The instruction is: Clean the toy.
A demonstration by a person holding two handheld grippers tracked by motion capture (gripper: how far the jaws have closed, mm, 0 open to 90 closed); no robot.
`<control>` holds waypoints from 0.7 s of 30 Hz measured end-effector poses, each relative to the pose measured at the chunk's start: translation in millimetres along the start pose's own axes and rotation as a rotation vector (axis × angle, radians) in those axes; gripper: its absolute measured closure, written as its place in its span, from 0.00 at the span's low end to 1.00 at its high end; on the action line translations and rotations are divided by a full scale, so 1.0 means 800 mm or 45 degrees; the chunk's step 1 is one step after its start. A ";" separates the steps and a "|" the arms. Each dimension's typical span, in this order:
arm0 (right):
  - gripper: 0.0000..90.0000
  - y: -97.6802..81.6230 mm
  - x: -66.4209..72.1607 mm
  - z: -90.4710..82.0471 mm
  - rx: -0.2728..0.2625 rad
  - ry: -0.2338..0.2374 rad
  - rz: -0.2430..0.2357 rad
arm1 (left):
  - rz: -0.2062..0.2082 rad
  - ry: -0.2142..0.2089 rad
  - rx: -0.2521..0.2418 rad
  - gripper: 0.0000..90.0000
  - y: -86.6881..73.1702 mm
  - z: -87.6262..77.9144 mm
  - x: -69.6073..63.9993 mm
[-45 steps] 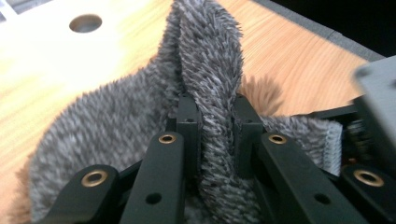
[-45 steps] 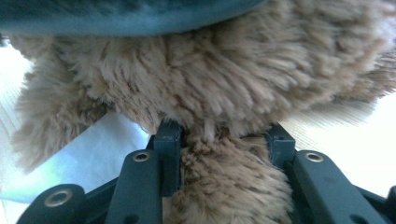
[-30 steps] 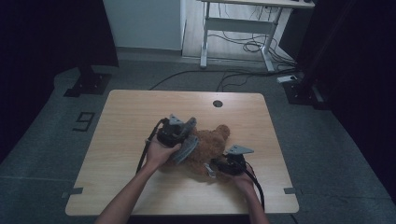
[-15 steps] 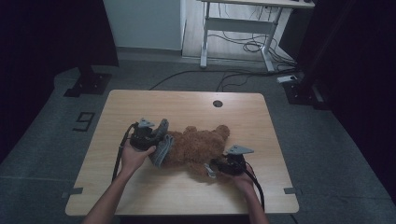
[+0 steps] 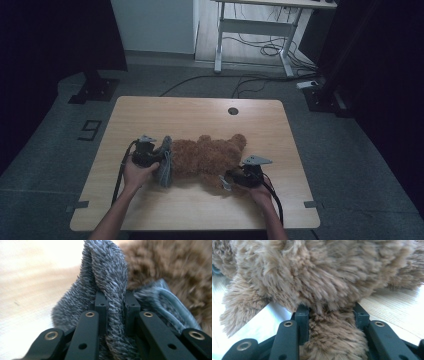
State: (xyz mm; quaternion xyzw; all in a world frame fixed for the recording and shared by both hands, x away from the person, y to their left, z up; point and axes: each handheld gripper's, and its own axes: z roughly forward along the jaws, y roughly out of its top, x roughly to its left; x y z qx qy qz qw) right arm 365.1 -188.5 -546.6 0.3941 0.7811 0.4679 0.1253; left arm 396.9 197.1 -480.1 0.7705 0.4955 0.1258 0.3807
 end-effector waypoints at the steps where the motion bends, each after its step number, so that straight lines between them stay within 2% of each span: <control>1: 0.67 0.000 0.000 0.000 -0.001 0.001 0.003 | 0.014 0.001 -0.032 0.86 0.011 -0.009 -0.003; 3: 0.67 0.000 0.000 0.000 -0.001 0.001 0.003 | 0.042 -0.010 -0.092 0.86 0.029 -0.021 -0.014; 5: 0.67 0.000 0.000 0.000 -0.001 0.001 0.003 | 0.077 -0.045 -0.144 0.86 0.046 -0.030 -0.030; 7: 0.67 0.000 0.000 0.000 -0.001 0.000 0.003 | 0.112 -0.079 -0.171 0.86 0.060 -0.033 -0.048; 10: 0.67 0.000 0.000 0.000 0.000 0.001 0.004 | 0.183 -0.134 -0.183 0.86 0.079 -0.027 -0.085; 14: 0.67 0.000 0.000 0.000 0.003 0.001 0.003 | 0.243 -0.203 -0.170 0.86 0.104 -0.006 -0.136; 17: 0.67 0.000 0.000 0.000 0.000 -0.001 -0.003 | 0.286 -0.235 -0.117 0.86 0.114 0.023 -0.169; 19: 0.67 0.000 0.000 0.000 -0.001 -0.002 -0.005 | 0.296 -0.237 -0.064 0.86 0.110 0.043 -0.179; 21: 0.67 0.000 0.001 0.000 0.001 -0.009 0.001 | 0.303 -0.216 -0.019 0.86 0.101 0.058 -0.178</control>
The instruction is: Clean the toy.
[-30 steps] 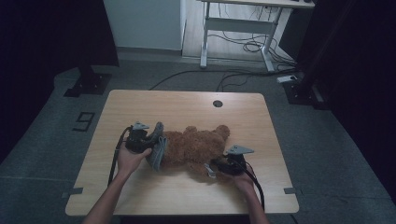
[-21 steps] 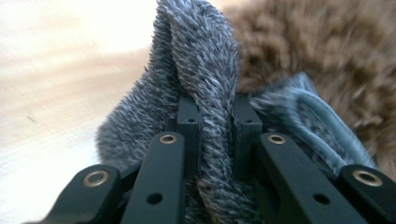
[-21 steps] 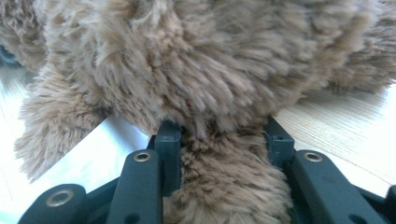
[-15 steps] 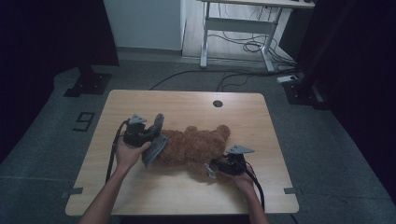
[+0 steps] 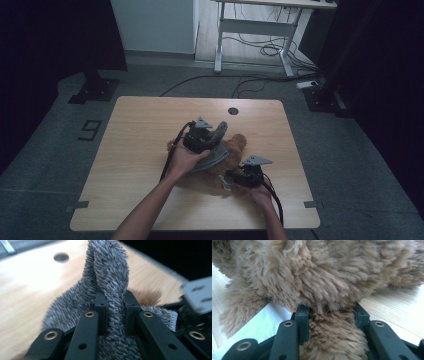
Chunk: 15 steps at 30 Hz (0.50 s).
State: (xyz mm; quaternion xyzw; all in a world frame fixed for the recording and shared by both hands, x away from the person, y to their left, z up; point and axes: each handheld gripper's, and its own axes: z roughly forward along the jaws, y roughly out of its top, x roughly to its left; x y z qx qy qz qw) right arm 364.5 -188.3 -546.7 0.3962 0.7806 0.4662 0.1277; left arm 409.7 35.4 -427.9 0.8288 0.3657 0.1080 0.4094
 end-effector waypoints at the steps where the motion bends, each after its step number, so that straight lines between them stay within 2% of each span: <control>1: 0.67 0.000 0.000 0.000 0.001 -0.002 0.001 | -0.024 -0.005 0.011 0.86 -0.009 0.007 0.005; 4: 0.67 0.000 0.001 0.000 0.004 -0.008 0.000 | -0.107 -0.045 -0.027 0.86 -0.025 0.002 0.023; 7: 0.67 0.000 0.001 0.000 0.007 -0.010 -0.002 | -0.083 0.039 -0.022 0.86 -0.036 -0.015 0.036; 11: 0.67 -0.001 0.001 0.000 0.003 -0.011 -0.001 | -0.119 0.065 -0.050 0.86 -0.054 -0.041 0.056; 15: 0.67 -0.001 0.002 0.001 0.005 -0.010 0.001 | -0.135 0.135 -0.083 0.86 -0.070 -0.071 0.076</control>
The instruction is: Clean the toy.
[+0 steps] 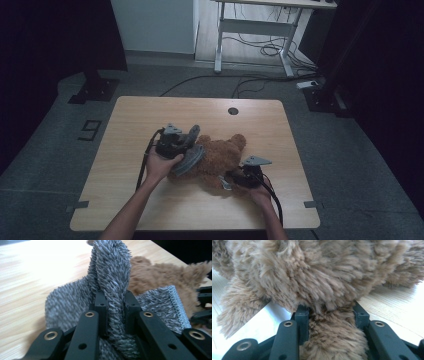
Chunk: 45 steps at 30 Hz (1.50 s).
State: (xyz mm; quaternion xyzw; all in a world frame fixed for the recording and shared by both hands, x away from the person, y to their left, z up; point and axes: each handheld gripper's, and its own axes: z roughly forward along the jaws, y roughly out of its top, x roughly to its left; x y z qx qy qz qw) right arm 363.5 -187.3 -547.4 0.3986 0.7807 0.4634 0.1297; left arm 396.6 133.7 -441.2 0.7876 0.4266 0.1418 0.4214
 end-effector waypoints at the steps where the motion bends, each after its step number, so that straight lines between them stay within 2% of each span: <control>1: 0.67 0.000 0.000 0.000 0.000 0.000 0.002 | -0.008 0.011 0.001 0.86 -0.002 -0.004 0.005; 5: 0.67 0.000 0.000 0.000 -0.003 0.003 0.002 | -0.087 0.008 0.041 0.86 -0.020 -0.016 0.031; 8: 0.67 0.000 -0.001 0.000 0.002 0.006 -0.001 | -0.129 0.011 0.054 0.86 -0.035 -0.017 0.044; 11: 0.67 0.000 -0.001 0.000 0.002 0.008 -0.001 | -0.157 0.031 0.078 0.86 -0.049 -0.015 0.053; 14: 0.66 0.000 0.000 0.000 0.006 0.009 -0.006 | -0.155 0.047 0.089 0.86 -0.055 -0.015 0.054; 17: 0.66 0.001 0.000 0.000 0.010 0.011 -0.020 | -0.139 0.056 0.080 0.86 -0.044 -0.021 0.051; 20: 0.66 0.001 0.000 0.000 0.011 0.007 -0.021 | -0.103 0.056 0.030 0.86 -0.018 -0.029 0.044; 22: 0.66 0.001 0.000 0.000 0.011 0.006 -0.020 | -0.073 0.044 0.000 0.86 0.002 -0.030 0.033; 24: 0.66 0.001 0.000 0.001 0.010 0.007 -0.017 | -0.027 0.023 -0.007 0.86 0.019 -0.023 0.019; 27: 0.66 0.001 -0.001 0.000 0.007 0.007 -0.016 | 0.034 0.009 0.036 0.86 0.034 0.002 -0.003; 30: 0.66 0.000 -0.001 0.000 0.006 0.009 -0.016 | 0.061 0.027 0.113 0.86 0.031 0.026 -0.012; 32: 0.65 0.000 0.000 -0.001 0.003 0.005 -0.023 | 0.027 0.008 0.140 0.86 0.023 0.036 -0.012; 34: 0.63 0.000 0.000 -0.002 0.007 -0.001 -0.033 | -0.006 -0.008 0.124 0.86 0.017 0.035 -0.009; 37: 0.53 0.001 0.002 -0.004 0.016 -0.004 -0.068 | -0.012 -0.031 0.119 0.86 0.006 0.030 -0.007; 39: 0.46 0.002 -0.001 -0.009 0.023 0.019 -0.045 | -0.029 -0.055 0.099 0.86 -0.004 0.025 -0.005; 41: 0.42 0.003 -0.004 -0.021 0.020 0.037 -0.046 | -0.047 -0.084 0.083 0.86 -0.012 0.021 -0.003; 42: 0.42 0.005 -0.006 -0.028 0.008 0.036 -0.048 | -0.057 -0.100 0.066 0.87 -0.017 0.020 -0.003; 45: 0.40 0.014 -0.014 -0.059 -0.084 0.046 -0.010 | -0.049 -0.121 0.036 0.87 -0.028 0.012 -0.007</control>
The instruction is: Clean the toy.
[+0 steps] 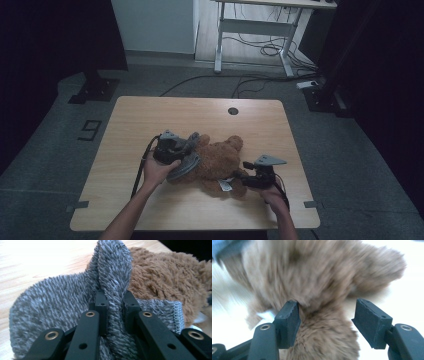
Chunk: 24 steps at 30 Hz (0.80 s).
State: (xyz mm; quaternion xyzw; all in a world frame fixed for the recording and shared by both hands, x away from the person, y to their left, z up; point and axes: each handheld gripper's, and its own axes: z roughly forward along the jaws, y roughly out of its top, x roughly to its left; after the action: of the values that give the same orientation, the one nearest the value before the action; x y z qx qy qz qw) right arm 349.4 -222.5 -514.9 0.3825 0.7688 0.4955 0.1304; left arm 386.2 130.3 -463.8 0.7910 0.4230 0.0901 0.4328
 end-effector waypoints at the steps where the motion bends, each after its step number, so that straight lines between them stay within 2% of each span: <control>1: 0.39 0.005 -0.002 -0.009 -0.022 -0.011 0.008 | 0.011 -0.003 -0.010 0.87 -0.004 -0.002 -0.003; 3: 0.37 0.017 -0.004 -0.023 -0.075 -0.026 0.022 | 0.038 0.002 -0.025 0.87 -0.010 -0.005 -0.011; 5: 0.35 0.026 -0.004 -0.027 -0.096 -0.022 0.023 | 0.071 0.018 -0.040 0.87 -0.017 -0.007 -0.018; 9: 0.32 0.047 -0.001 -0.017 -0.101 0.018 0.035 | 0.089 0.008 -0.057 0.87 -0.028 -0.012 -0.026; 11: 0.30 0.058 0.004 -0.003 -0.068 0.069 0.042 | 0.093 0.001 -0.061 0.87 -0.032 -0.015 -0.029; 13: 0.27 0.063 0.011 0.014 -0.005 0.106 0.037 | 0.096 -0.005 -0.063 0.87 -0.035 -0.017 -0.030; 15: 0.23 0.060 0.019 0.031 0.075 0.126 0.021 | 0.100 -0.009 -0.063 0.87 -0.038 -0.020 -0.031; 16: 0.21 0.058 0.021 0.036 0.093 0.131 0.019 | 0.101 -0.012 -0.063 0.87 -0.040 -0.021 -0.031; 18: 0.20 0.051 0.021 0.042 0.106 0.135 0.040 | 0.104 -0.031 -0.066 0.87 -0.044 -0.025 -0.031; 21: 0.22 0.040 0.015 0.048 0.125 0.183 0.096 | 0.099 -0.059 -0.071 0.86 -0.048 -0.029 -0.031; 24: 0.31 0.031 0.015 0.053 0.120 0.233 0.118 | 0.099 -0.065 -0.073 0.86 -0.054 -0.035 -0.033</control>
State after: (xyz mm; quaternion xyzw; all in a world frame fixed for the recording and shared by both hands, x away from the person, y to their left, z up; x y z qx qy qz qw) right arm 377.1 -180.1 -511.7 0.3765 0.7815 0.4971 0.0186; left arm 330.0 139.4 -473.3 0.7961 0.3782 0.0988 0.4620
